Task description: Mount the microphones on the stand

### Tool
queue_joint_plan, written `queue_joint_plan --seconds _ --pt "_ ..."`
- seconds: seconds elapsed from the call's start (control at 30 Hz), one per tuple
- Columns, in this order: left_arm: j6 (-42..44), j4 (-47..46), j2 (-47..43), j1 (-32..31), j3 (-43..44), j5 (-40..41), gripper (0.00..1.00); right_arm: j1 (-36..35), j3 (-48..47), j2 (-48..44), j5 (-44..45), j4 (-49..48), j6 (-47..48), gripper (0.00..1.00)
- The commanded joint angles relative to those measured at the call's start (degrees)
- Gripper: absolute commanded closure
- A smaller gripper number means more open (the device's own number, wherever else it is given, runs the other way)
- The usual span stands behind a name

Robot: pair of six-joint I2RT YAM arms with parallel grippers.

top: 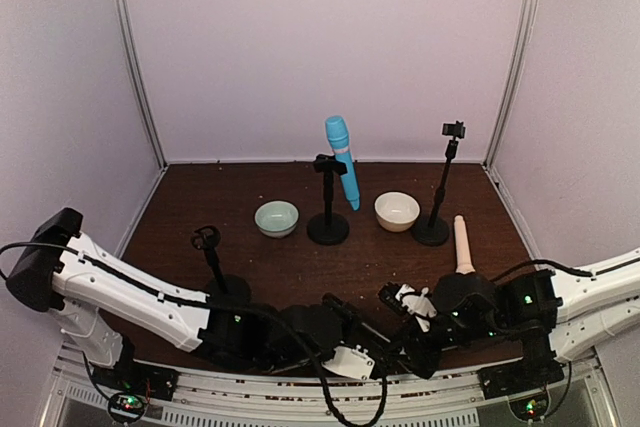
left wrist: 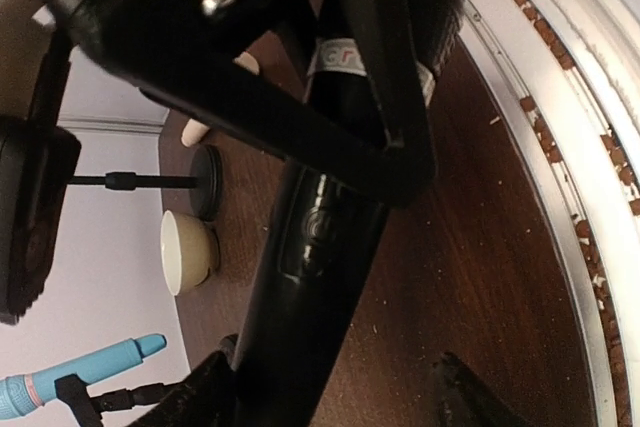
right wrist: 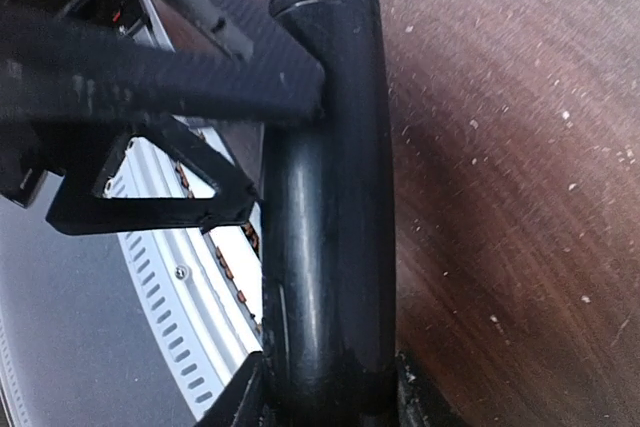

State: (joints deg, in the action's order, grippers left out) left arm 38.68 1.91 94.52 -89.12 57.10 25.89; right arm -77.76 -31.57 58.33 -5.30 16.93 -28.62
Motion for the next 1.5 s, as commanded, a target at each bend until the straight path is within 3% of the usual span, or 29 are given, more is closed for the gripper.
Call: queue_joint_plan --seconds 0.0,0.3,0.37,0.5,0.73,0.93,1.07,1.3,1.47 --pt "6.68 -4.45 3.9 -1.64 2.12 10.91 0.36 -0.28 -1.88 2.91 -5.46 -3.86 -0.56 0.72" --pt "8.18 -12.84 4.76 -2.8 -1.27 15.65 0.65 -0.46 -2.79 1.82 -8.42 -4.67 -2.47 0.69" --pt "6.63 -12.84 4.71 -2.76 -1.1 15.23 0.71 -0.46 -3.61 0.7 -8.12 -3.03 -1.94 0.6" --pt "1.92 -12.13 4.35 -2.68 -0.61 14.77 0.79 -0.46 -6.35 -3.1 -5.34 1.01 0.05 0.31" --pt "-14.84 -13.11 -1.24 0.1 -4.15 7.48 0.81 1.0 -11.02 -14.91 3.92 7.89 3.8 0.08" --pt "-31.73 -16.56 -8.97 6.65 -8.39 -10.21 0.82 4.05 -7.37 -23.44 5.7 1.12 5.33 0.08" --pt "-37.19 -15.41 -10.94 10.27 -7.45 -19.81 0.82 4.84 -5.07 -23.14 5.55 -5.92 8.0 0.04" --pt "-37.48 -11.72 -10.61 10.94 -5.66 -20.84 0.82 5.07 -14.56 -10.14 2.1 -0.67 13.24 0.07" --pt "-35.08 -10.41 -11.78 11.03 -7.03 -18.68 0.83 5.07 -16.15 -7.15 0.92 0.87 12.49 0.14"
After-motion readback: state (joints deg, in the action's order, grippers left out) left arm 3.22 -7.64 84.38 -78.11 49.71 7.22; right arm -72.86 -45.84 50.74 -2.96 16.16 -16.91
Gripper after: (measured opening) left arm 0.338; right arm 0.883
